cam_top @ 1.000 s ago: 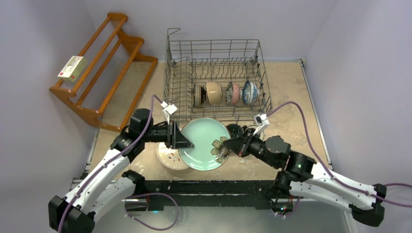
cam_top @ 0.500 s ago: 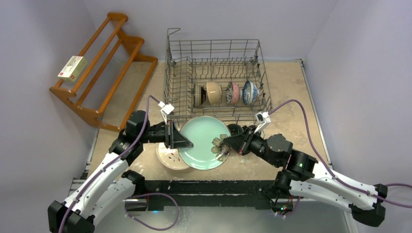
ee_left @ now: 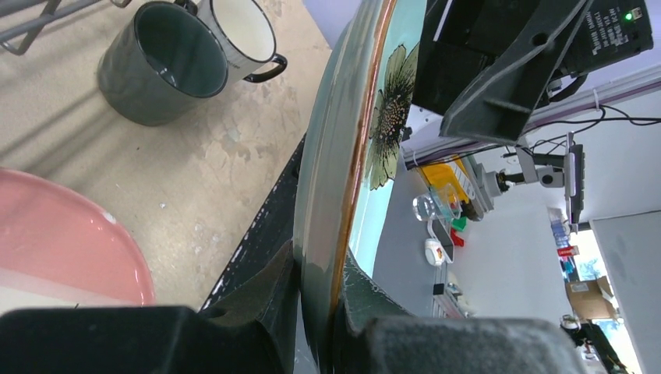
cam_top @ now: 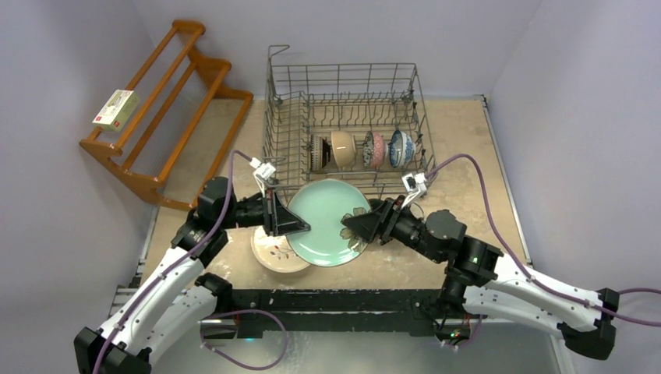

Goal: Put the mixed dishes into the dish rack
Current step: Pick up the plate at the center of the board.

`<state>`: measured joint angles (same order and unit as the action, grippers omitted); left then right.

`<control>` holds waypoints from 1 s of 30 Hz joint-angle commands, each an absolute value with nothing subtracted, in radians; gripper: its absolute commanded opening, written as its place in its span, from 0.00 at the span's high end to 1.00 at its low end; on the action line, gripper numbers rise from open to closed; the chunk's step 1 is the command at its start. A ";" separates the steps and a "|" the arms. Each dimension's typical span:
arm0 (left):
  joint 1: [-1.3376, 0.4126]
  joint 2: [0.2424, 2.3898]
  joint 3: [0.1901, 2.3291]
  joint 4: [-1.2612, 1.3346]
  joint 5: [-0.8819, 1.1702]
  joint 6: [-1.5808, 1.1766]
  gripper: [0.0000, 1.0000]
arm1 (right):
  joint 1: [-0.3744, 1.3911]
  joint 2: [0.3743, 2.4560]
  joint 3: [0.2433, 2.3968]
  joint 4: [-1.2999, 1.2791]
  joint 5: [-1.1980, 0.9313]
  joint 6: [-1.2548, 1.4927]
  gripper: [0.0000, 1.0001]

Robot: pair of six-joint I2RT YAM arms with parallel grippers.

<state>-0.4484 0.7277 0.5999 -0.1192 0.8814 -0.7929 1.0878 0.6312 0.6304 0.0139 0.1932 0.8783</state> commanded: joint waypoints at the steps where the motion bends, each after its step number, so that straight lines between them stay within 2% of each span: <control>1: -0.453 0.692 0.694 0.042 0.867 -0.799 1.00 | 1.095 0.649 0.664 0.097 0.126 0.874 0.37; 11: -0.454 0.703 0.724 0.068 0.851 -0.790 1.00 | 1.095 0.634 0.631 0.147 0.096 0.887 0.42; 19: -0.454 0.698 0.728 0.060 0.848 -0.785 1.00 | 1.094 0.591 0.593 0.195 0.113 0.911 0.50; 21: -0.454 0.696 0.721 0.071 0.851 -0.791 1.00 | 1.095 0.597 0.588 0.210 0.107 0.912 0.57; 25: -0.454 0.696 0.703 0.094 0.857 -0.810 1.00 | 1.095 0.616 0.589 0.242 0.096 0.912 0.96; 26: -0.454 0.694 0.701 0.095 0.857 -0.811 1.00 | 1.095 0.618 0.591 0.248 0.095 0.913 1.00; 30: -0.454 0.696 0.696 0.091 0.858 -0.807 1.00 | 1.094 0.610 0.591 0.278 0.099 0.899 1.00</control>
